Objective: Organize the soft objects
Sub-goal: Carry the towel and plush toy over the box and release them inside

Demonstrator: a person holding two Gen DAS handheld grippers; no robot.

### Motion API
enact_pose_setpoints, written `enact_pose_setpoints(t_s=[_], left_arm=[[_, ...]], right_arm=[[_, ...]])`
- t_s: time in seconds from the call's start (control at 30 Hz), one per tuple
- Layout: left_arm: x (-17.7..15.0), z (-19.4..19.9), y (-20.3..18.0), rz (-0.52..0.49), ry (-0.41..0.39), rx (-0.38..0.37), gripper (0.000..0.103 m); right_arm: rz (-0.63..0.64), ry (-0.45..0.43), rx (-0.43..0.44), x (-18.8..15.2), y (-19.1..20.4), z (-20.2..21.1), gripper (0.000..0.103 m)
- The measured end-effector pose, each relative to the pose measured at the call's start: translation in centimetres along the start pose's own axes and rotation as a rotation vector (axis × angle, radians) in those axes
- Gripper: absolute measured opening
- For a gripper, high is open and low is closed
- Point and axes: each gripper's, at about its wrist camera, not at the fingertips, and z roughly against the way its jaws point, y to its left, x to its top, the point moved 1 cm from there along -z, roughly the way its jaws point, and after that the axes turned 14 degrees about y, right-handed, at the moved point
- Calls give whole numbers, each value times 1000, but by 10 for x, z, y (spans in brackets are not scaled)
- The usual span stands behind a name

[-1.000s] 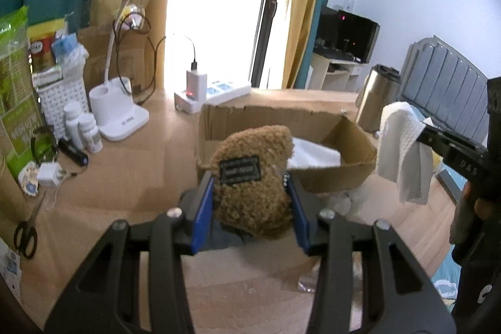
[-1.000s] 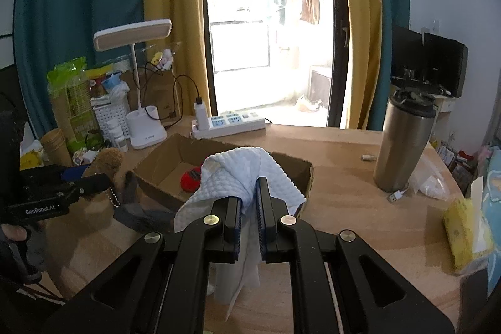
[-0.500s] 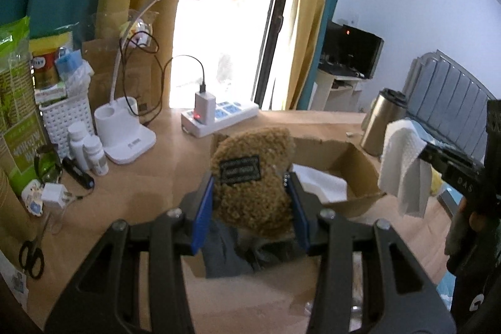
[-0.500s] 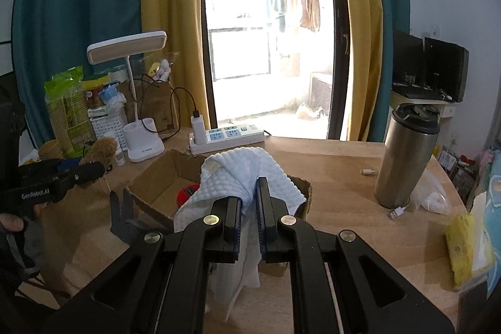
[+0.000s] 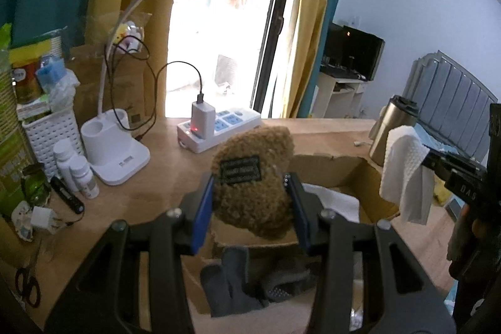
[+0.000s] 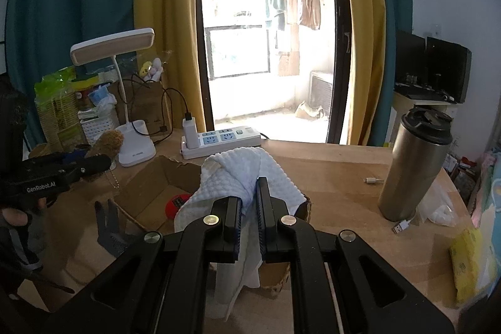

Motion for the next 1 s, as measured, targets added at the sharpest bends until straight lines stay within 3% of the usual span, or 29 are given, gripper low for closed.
enact_pose_setpoints(t_s=[0.43,0.8,0.87,1.0], left_arm=[[9,-38,3,-20,48,-13,47],[5,-66,0,-36,113,-4,51],[4,-67,-1,-38,117,-6,52],[4,-69,-3,-42,121,3,54]], right_arm=[[7,31,22,11,1,-33,10],[35,87,100,9,14,-65,10],[39,96,109,9,18,-70,14],[48,118,119,8,23,-74,47]])
